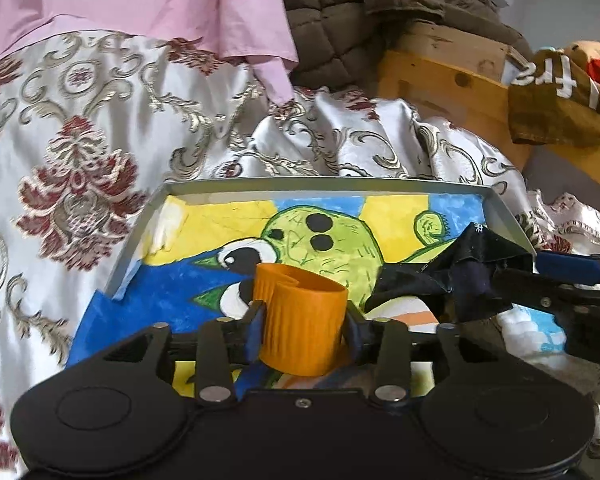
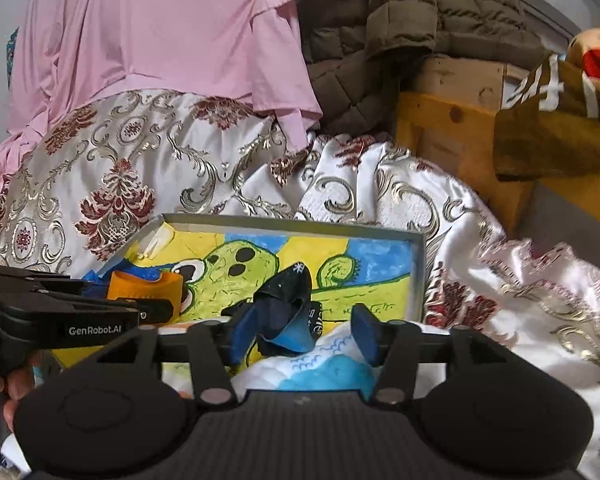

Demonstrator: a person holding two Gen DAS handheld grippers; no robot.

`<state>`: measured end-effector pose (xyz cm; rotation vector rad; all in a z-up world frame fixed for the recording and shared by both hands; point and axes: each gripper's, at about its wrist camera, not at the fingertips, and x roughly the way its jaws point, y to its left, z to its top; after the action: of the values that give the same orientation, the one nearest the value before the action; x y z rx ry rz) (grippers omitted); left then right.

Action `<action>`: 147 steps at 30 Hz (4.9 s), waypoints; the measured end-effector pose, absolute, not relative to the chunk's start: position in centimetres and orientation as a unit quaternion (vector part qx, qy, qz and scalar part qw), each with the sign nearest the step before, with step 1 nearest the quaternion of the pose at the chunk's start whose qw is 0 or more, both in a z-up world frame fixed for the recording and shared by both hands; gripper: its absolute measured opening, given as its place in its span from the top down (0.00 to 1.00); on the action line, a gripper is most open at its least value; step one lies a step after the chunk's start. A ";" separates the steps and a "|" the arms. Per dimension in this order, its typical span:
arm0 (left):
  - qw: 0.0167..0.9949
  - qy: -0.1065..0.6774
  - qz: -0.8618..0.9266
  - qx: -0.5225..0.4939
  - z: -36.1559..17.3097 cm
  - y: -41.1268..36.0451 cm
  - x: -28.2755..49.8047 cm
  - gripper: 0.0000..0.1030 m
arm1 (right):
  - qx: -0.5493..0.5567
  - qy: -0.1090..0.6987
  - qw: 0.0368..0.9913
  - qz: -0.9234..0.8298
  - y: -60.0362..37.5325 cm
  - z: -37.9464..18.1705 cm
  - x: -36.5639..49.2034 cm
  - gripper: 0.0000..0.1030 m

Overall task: Organize soft objects
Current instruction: 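Open both tools to drop the cup and cap into the tray, then move both open tools back toward the remaining items beside the tray, then grasp a white cloth with the left tool while the right tool grasps another white cloth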

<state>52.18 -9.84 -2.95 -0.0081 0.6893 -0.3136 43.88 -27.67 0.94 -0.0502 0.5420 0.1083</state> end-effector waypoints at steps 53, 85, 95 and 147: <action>0.976 0.184 -0.080 -0.086 3.6 -0.3 13.5 0.01 | 0.008 0.167 0.985 0.043 -23.4 5.0 10.4 0.00; 0.966 0.253 -0.018 -0.056 -1.0 -0.1 9.1 0.01 | -0.039 0.220 0.972 0.069 -21.7 -0.3 7.1 0.00; 0.962 0.263 -0.006 -0.069 -1.3 0.1 9.6 0.01 | -0.041 0.232 0.968 0.082 -21.2 -1.3 8.1 0.00; 0.966 0.221 -0.089 -0.096 -3.2 4.0 29.1 0.01 | -0.113 0.185 0.966 0.141 -18.4 -3.4 24.5 0.00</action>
<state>29.14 3.95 -3.21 -0.1934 0.4479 -0.1792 24.51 -18.38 -3.35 -0.2288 0.3743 0.2859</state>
